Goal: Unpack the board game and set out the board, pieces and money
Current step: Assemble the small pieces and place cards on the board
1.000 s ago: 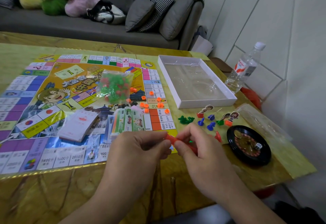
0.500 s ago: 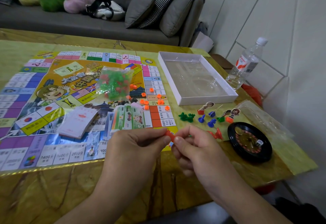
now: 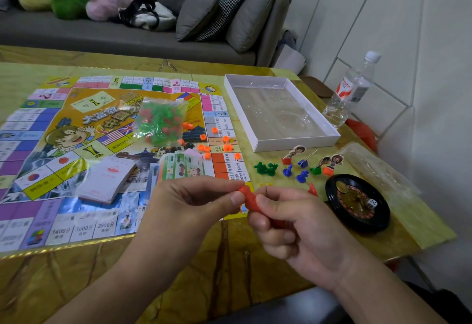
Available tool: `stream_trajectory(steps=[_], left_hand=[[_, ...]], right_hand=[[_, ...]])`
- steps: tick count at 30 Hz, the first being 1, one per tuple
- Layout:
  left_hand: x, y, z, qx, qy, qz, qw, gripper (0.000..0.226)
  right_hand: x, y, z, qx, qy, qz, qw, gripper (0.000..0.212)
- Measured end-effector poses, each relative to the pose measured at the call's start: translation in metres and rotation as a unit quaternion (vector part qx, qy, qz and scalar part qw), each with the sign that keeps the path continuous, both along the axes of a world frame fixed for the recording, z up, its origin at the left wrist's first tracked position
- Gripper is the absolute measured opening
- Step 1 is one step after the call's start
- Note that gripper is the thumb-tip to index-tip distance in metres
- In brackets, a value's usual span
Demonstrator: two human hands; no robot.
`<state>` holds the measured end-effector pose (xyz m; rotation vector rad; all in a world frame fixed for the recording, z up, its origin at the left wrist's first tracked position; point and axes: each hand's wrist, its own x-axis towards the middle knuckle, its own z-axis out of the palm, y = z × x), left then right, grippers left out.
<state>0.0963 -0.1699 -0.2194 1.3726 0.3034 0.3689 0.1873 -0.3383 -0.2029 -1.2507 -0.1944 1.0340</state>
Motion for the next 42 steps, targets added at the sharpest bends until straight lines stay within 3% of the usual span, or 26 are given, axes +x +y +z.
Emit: stream_trajectory(steps=[4,11,16,19,24,32,39,42], left_hand=[[0.000,0.004,0.004,0.034,-0.014,-0.024,0.999,0.019],[-0.004,0.003,0.005,0.180,-0.008,0.009,0.984,0.017],[-0.007,-0.007,-0.004,0.331,-0.043,0.069,0.940,0.018],[-0.006,-0.011,-0.009,0.365,-0.049,0.080,0.926,0.020],[-0.004,-0.012,-0.009,0.294,-0.005,0.056,0.954,0.023],[0.000,-0.010,-0.005,0.166,0.045,0.004,0.985,0.022],[0.005,-0.009,-0.004,0.055,0.054,0.023,0.997,0.011],[0.007,-0.006,-0.005,0.007,0.072,0.017,0.997,0.009]], right_hand=[[0.002,-0.001,-0.001,0.010,0.036,0.005,0.999,0.014],[0.004,-0.002,-0.001,-0.027,0.040,0.018,0.999,0.007],[0.001,0.001,-0.004,-0.039,0.048,-0.002,0.998,0.010],[-0.002,0.004,-0.008,-0.042,0.052,-0.022,0.998,0.013],[-0.003,0.004,-0.010,-0.018,0.089,-0.044,0.995,0.015],[-0.008,0.013,-0.012,0.018,0.071,-0.050,0.996,0.009],[-0.009,0.017,-0.012,0.069,0.080,-0.056,0.993,0.030],[-0.011,0.017,-0.013,0.077,0.056,-0.047,0.994,0.058]])
